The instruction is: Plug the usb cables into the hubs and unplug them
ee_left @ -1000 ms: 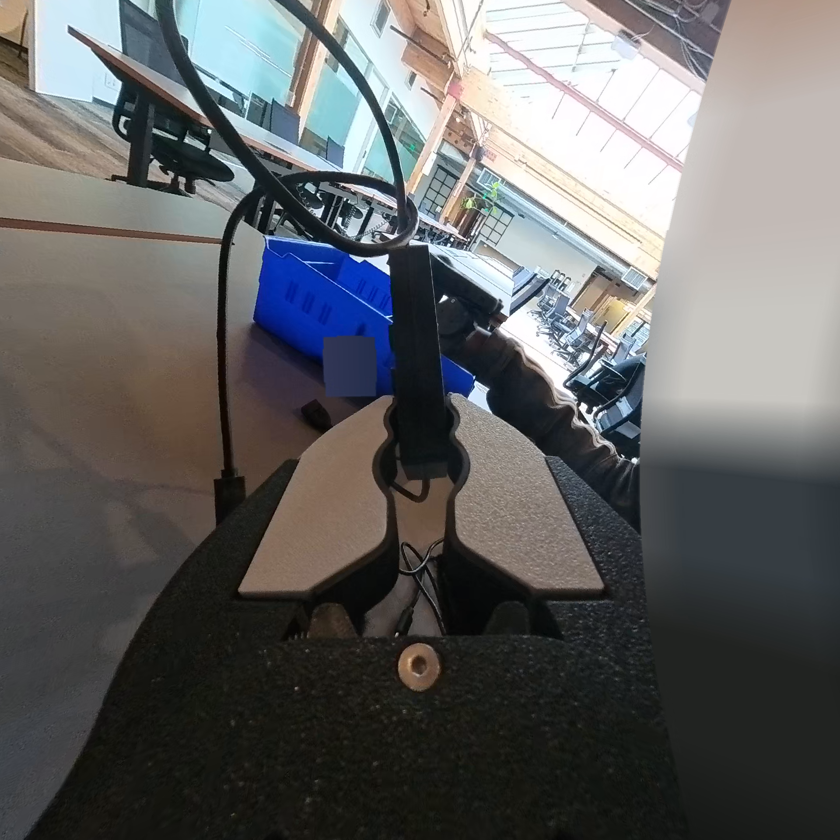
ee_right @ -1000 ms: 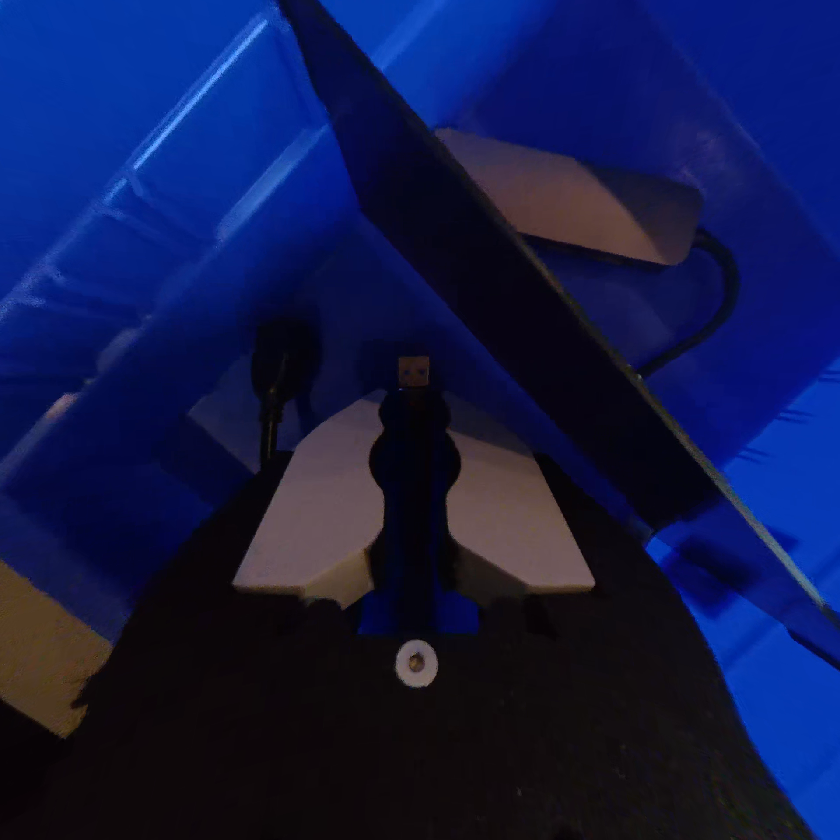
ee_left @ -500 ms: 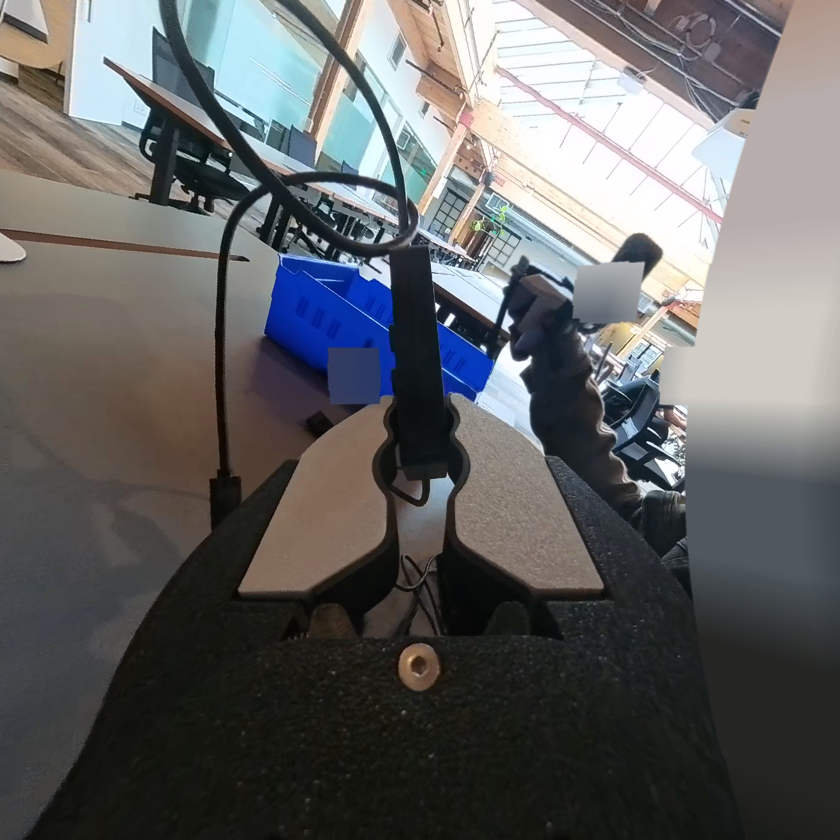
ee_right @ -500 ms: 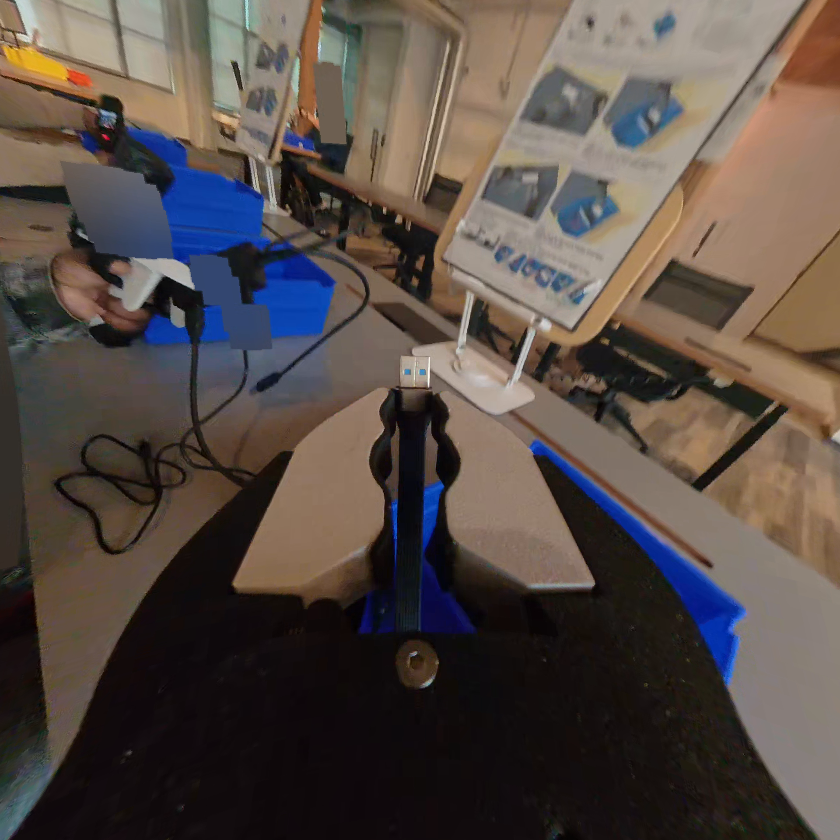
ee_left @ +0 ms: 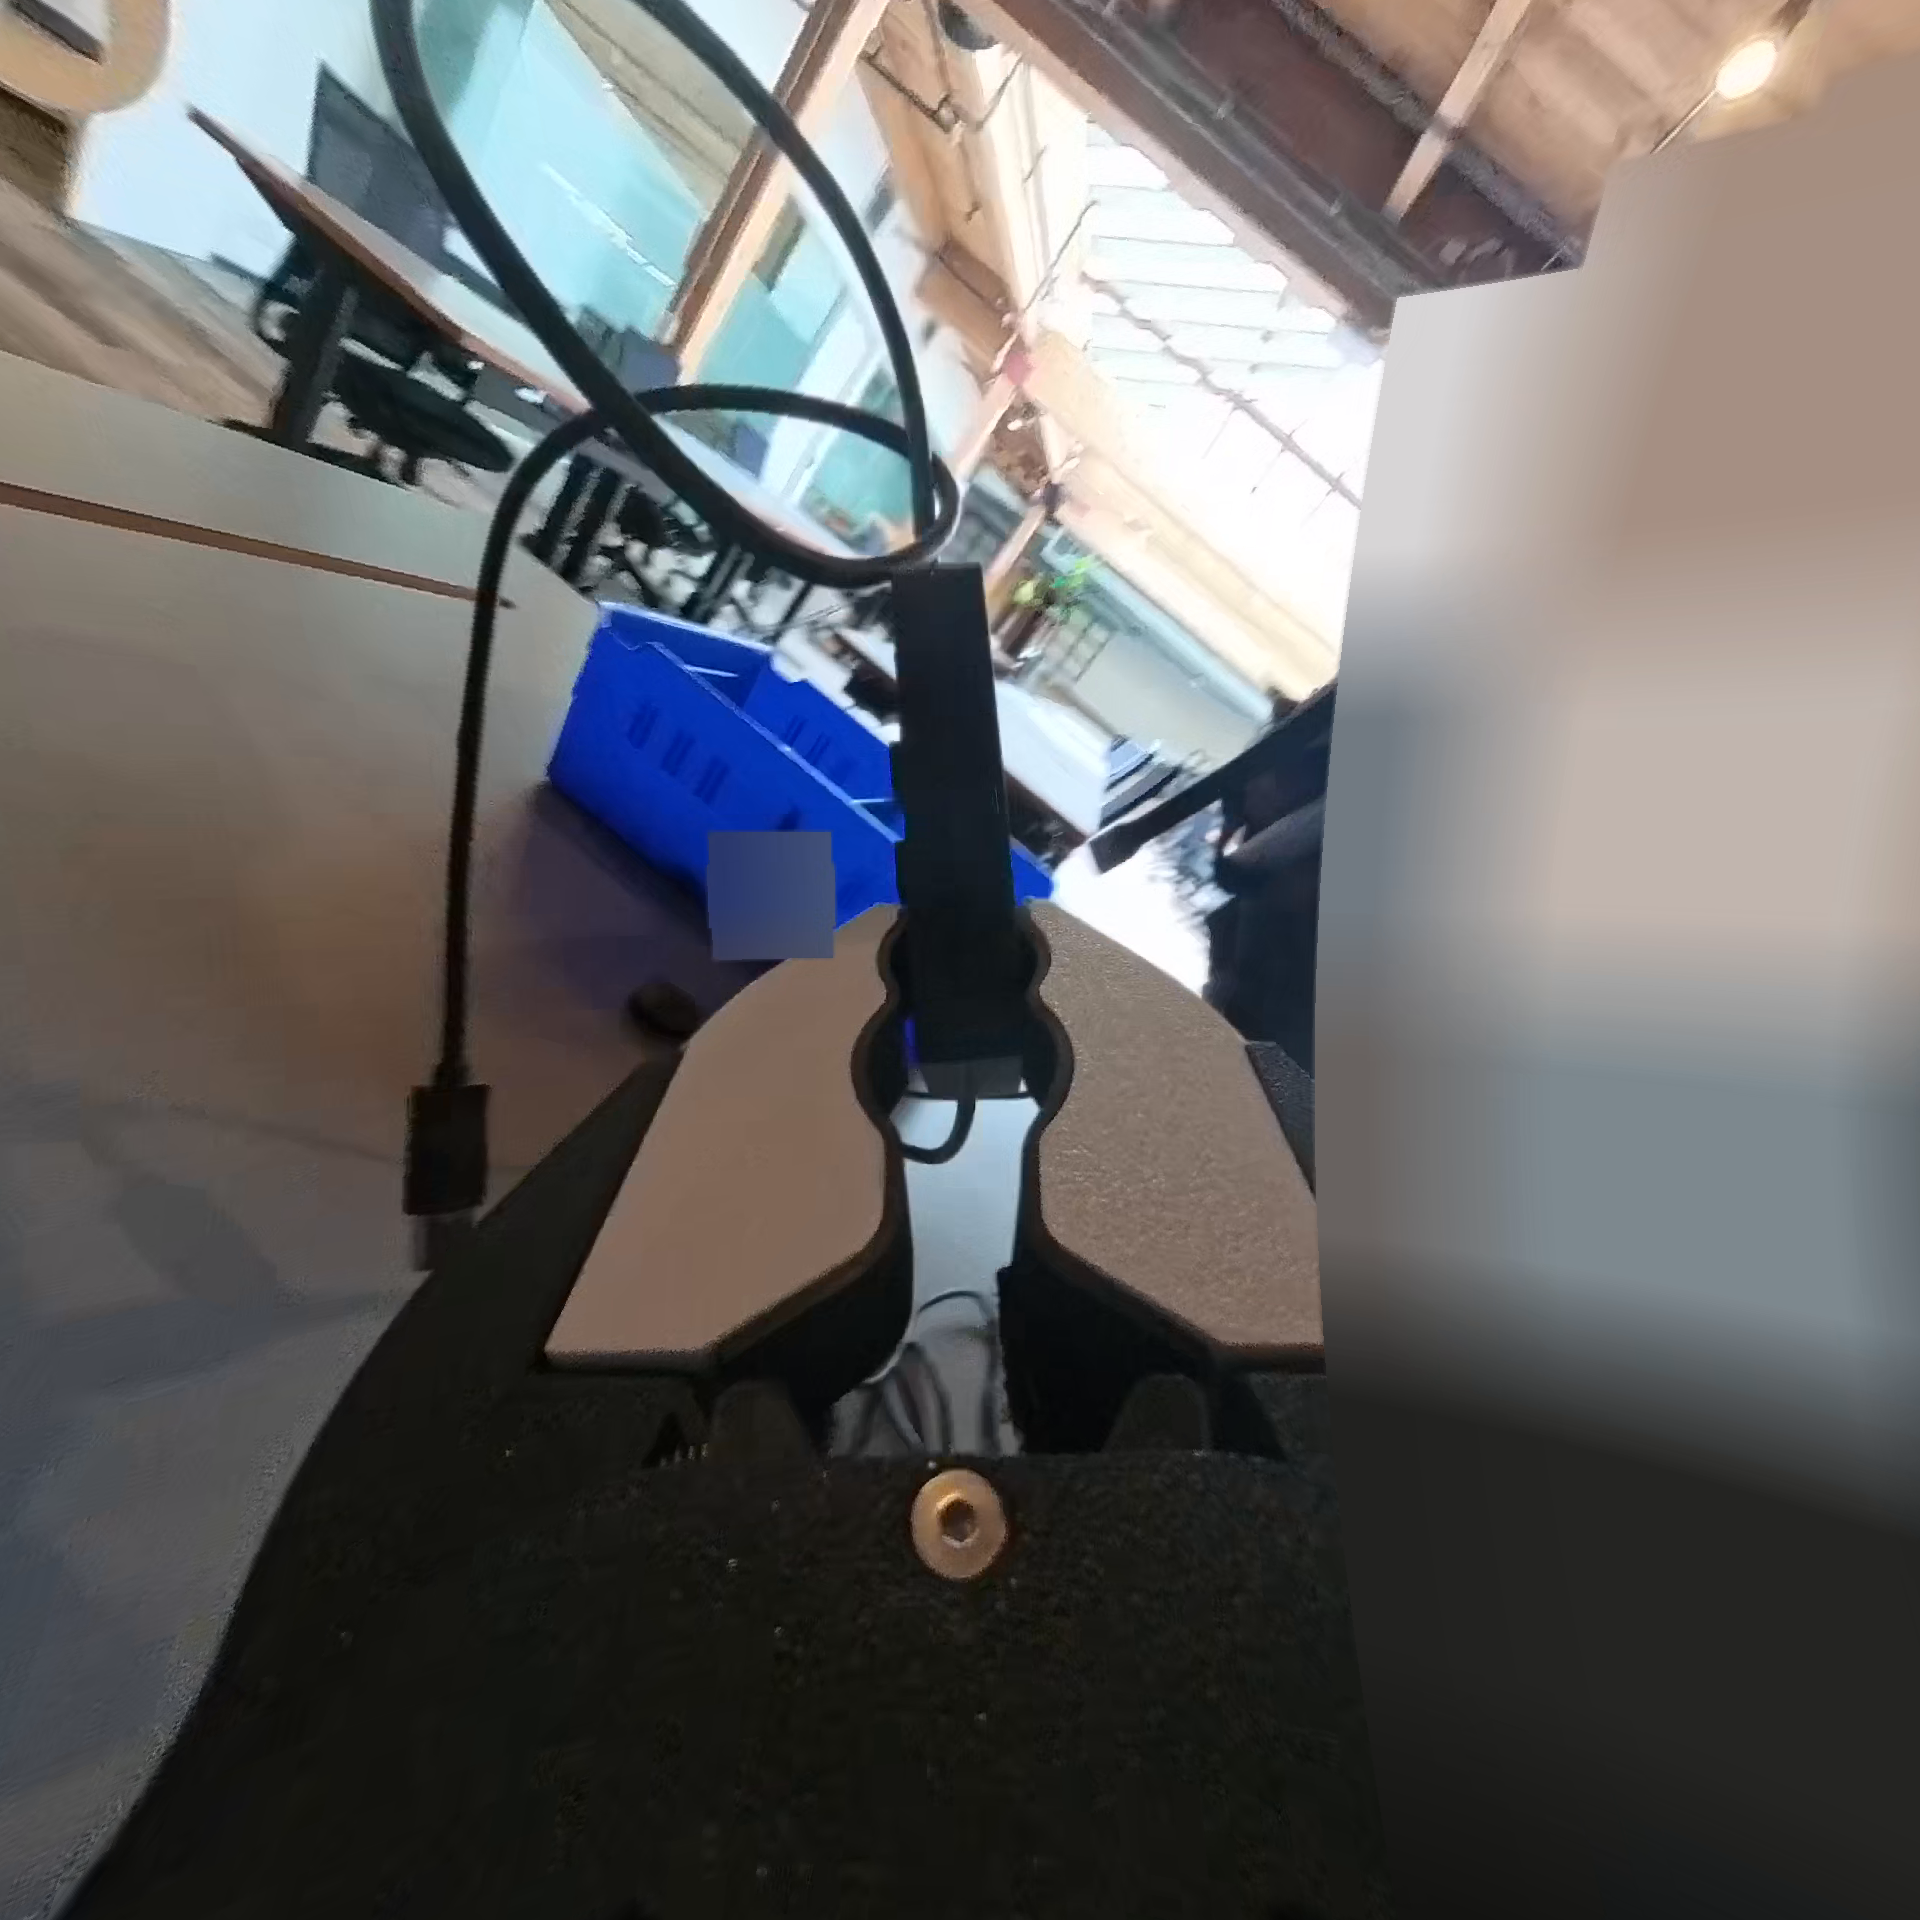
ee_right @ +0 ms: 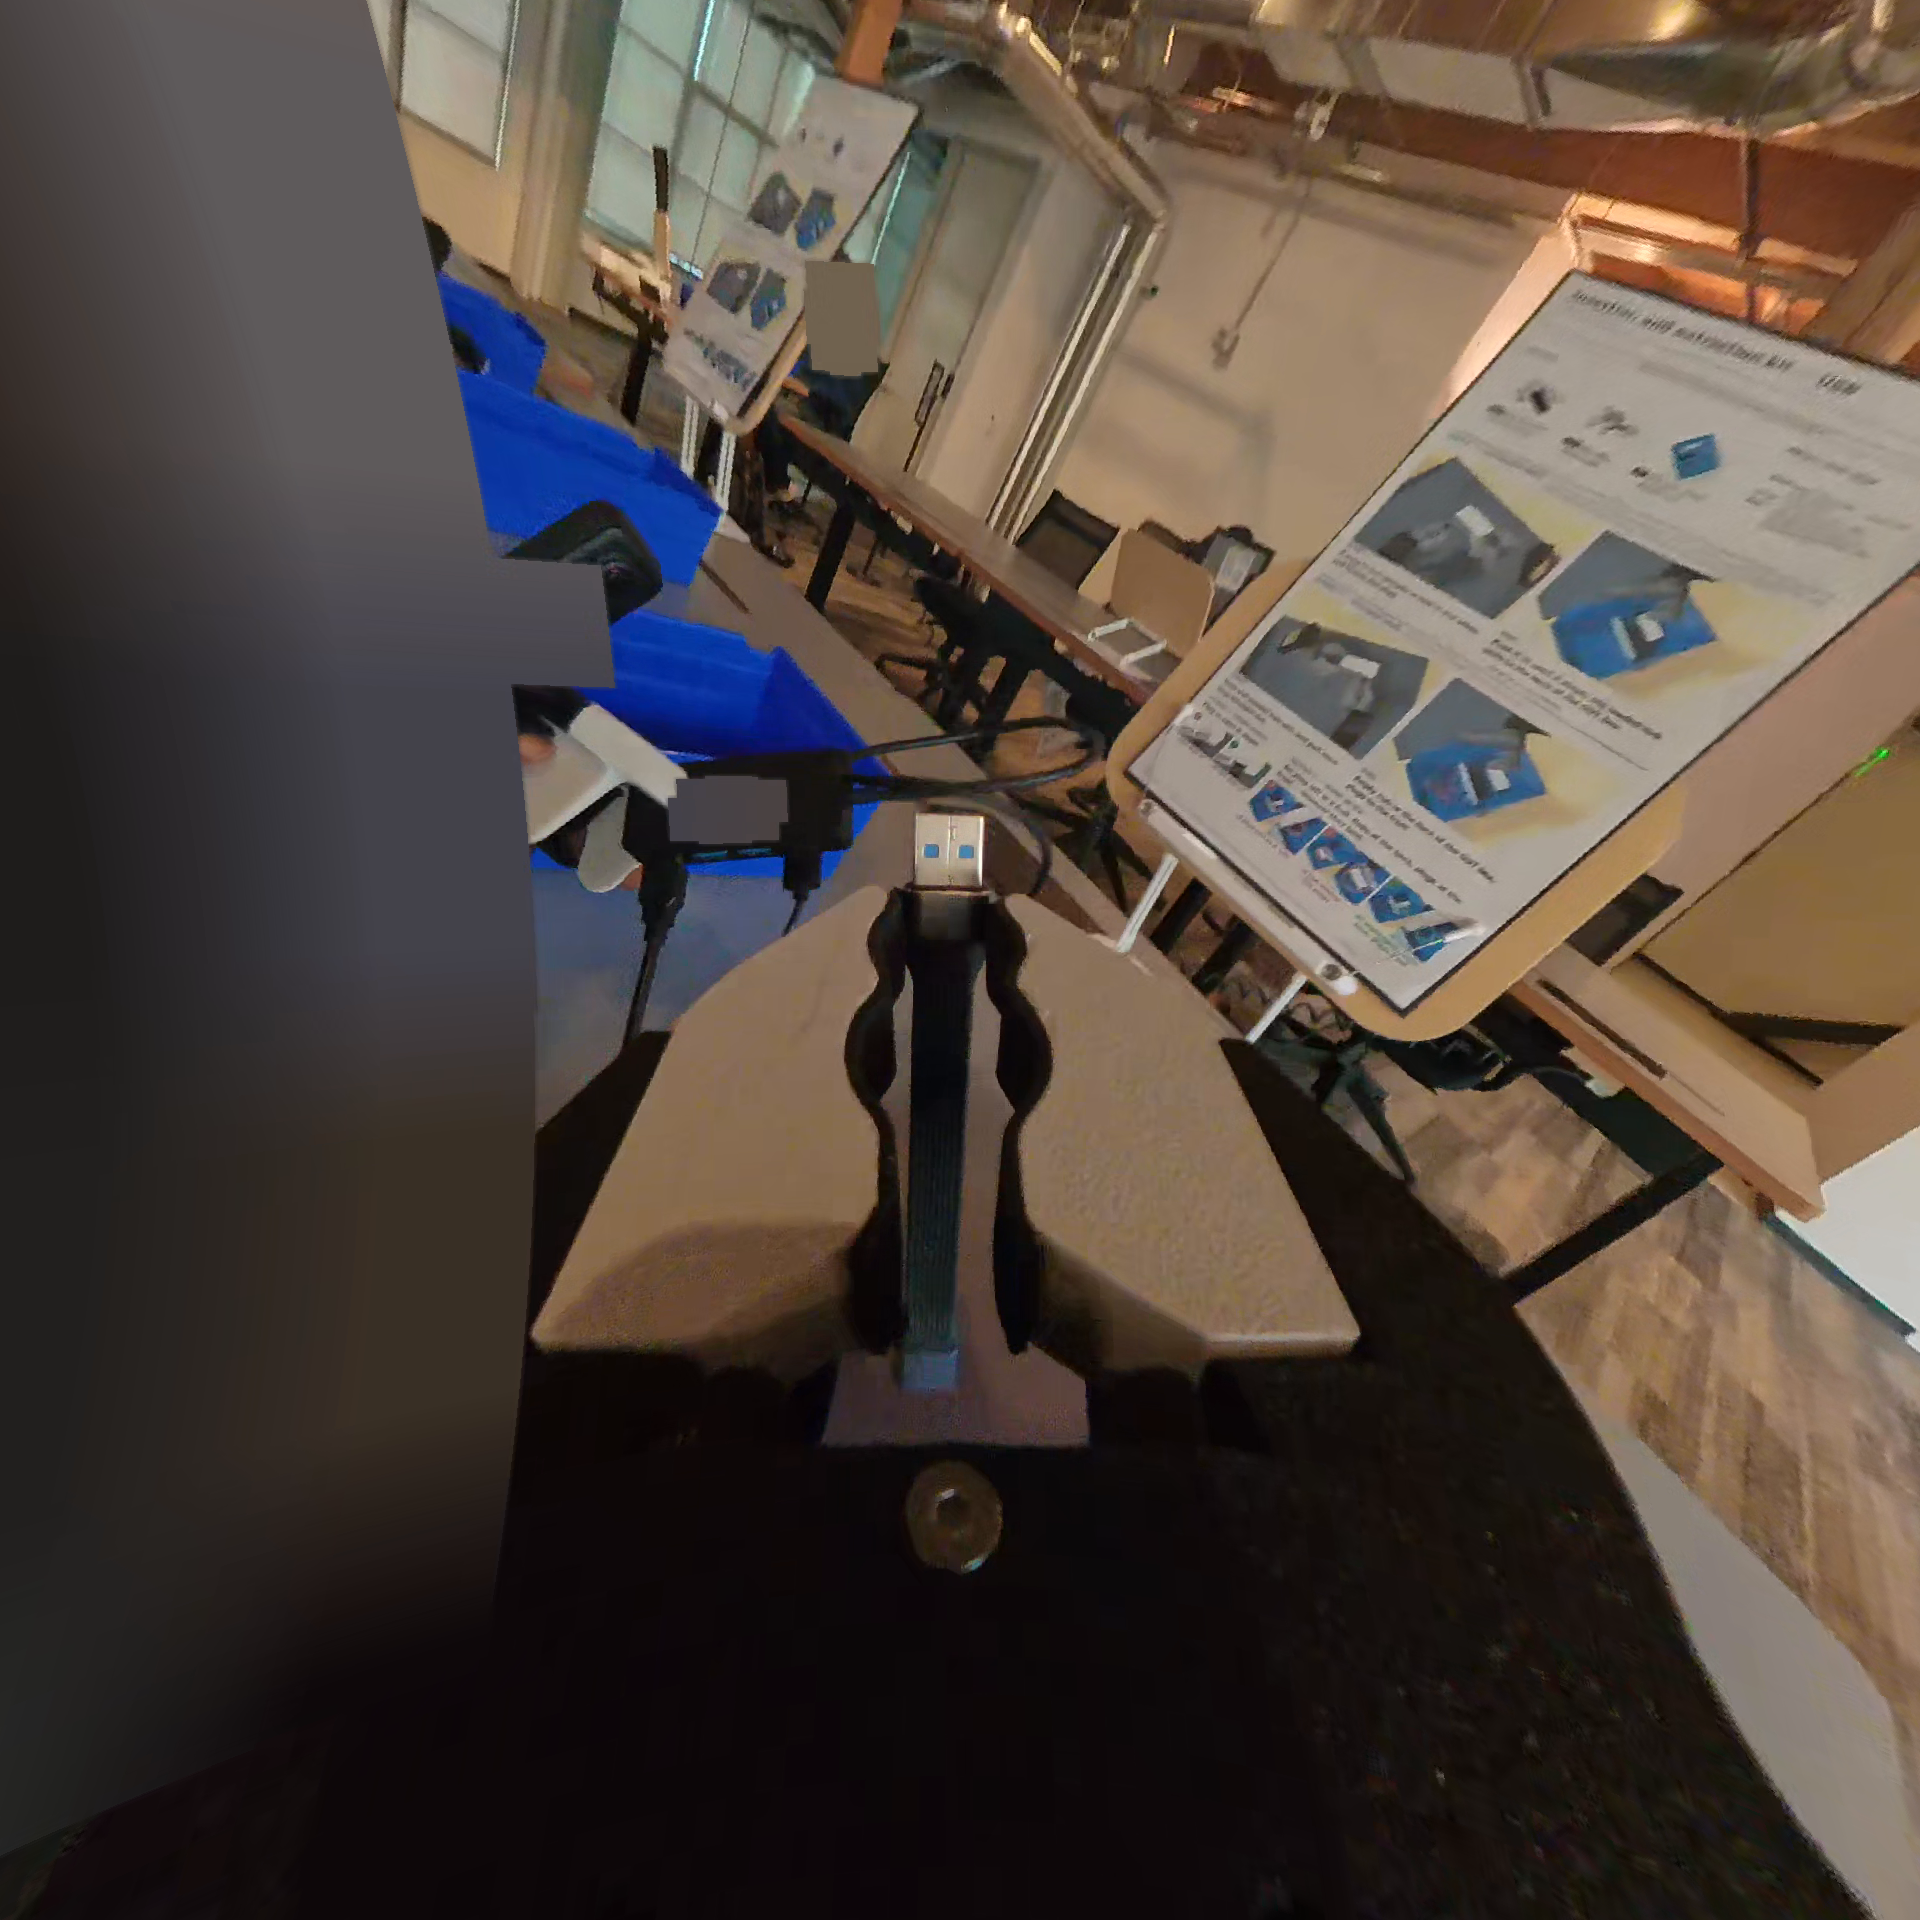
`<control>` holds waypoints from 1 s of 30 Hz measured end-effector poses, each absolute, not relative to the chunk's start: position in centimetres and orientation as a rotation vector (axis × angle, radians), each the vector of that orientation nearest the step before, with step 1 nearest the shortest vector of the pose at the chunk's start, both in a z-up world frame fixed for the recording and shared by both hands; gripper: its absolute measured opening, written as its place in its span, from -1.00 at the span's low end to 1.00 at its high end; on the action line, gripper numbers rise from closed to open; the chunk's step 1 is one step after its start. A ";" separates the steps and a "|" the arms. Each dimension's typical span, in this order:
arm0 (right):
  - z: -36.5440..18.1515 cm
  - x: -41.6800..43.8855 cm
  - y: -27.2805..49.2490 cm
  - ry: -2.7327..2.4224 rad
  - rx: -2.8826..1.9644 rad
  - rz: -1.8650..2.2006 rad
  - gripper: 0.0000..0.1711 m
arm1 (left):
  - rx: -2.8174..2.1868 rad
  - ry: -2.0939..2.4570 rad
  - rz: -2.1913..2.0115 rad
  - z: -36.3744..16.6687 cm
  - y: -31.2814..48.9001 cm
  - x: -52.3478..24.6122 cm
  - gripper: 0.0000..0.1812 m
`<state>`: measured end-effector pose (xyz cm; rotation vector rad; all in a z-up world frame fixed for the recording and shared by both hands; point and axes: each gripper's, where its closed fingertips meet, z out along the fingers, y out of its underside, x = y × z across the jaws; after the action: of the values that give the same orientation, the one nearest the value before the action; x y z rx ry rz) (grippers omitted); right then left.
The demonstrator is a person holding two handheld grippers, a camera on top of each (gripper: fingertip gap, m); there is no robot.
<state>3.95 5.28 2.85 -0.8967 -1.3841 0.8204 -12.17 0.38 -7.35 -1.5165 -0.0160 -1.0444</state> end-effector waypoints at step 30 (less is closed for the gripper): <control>-5.6 -4.0 2.1 -1.545 -1.028 0.392 -0.84 | -1.398 -0.151 -1.156 -5.0 1.0 -9.4 -0.81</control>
<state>-4.00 2.08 -5.63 -1.0284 -1.5446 0.3924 -9.43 1.02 -4.97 -1.3976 -0.1510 -1.1561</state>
